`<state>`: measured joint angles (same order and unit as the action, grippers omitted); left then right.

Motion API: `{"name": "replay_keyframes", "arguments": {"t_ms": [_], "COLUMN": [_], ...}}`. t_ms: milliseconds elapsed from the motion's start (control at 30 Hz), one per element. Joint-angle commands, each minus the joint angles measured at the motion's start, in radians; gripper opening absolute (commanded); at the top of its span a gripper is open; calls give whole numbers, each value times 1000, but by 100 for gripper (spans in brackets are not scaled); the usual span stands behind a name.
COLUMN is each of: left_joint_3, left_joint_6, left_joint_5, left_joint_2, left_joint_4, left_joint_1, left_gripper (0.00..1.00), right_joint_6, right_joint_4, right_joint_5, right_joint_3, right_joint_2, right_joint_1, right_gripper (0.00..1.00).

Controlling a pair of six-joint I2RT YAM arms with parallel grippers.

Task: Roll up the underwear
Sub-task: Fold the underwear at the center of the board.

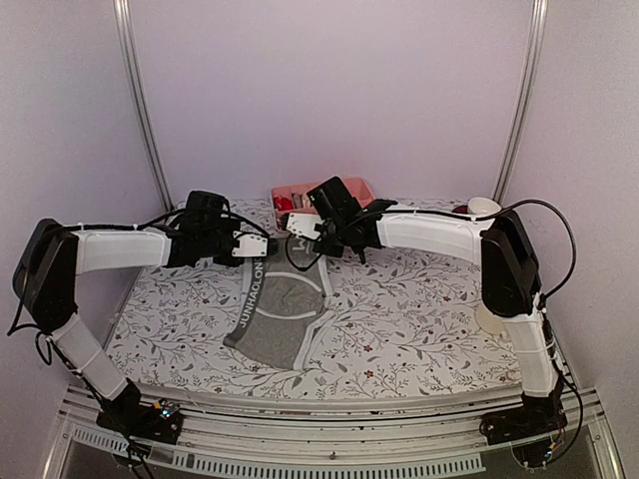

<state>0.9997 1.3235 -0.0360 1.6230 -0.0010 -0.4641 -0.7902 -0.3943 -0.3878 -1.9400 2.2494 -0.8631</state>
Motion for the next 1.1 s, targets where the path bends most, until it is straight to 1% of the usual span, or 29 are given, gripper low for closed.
{"name": "replay_keyframes", "arguments": {"t_ms": [0,200,333,433,600,800,1067], "left_joint_3": [-60,-184,-273,-342,-445,-556,-586], "left_joint_6": [61,114,176,216,289,363,396], "left_joint_5": [-65,50,116,156,191,201,199], "left_joint_2": [6,-127,-216,-280,-378,-468,-514], "left_joint_4": [174,152,122,106,63,23,1], "left_joint_1": [31,49,50,50,49,49,50], "left_gripper": [0,0,0,0,0,0,0], "right_joint_6": [-37,2,54,84,128,168,211], "right_joint_4": [9,-11,-55,-53,-111,-175,-235], "right_joint_5": [-40,-12,16,18,0,31,92], "right_joint_3": [-9,215,317,381,414,412,408], "right_joint_2": [0,-186,-260,-298,-292,-248,-197], "right_joint_1": [12,-71,-129,-180,-247,-302,-333], "right_gripper": [2,2,2,2,2,2,2]}}
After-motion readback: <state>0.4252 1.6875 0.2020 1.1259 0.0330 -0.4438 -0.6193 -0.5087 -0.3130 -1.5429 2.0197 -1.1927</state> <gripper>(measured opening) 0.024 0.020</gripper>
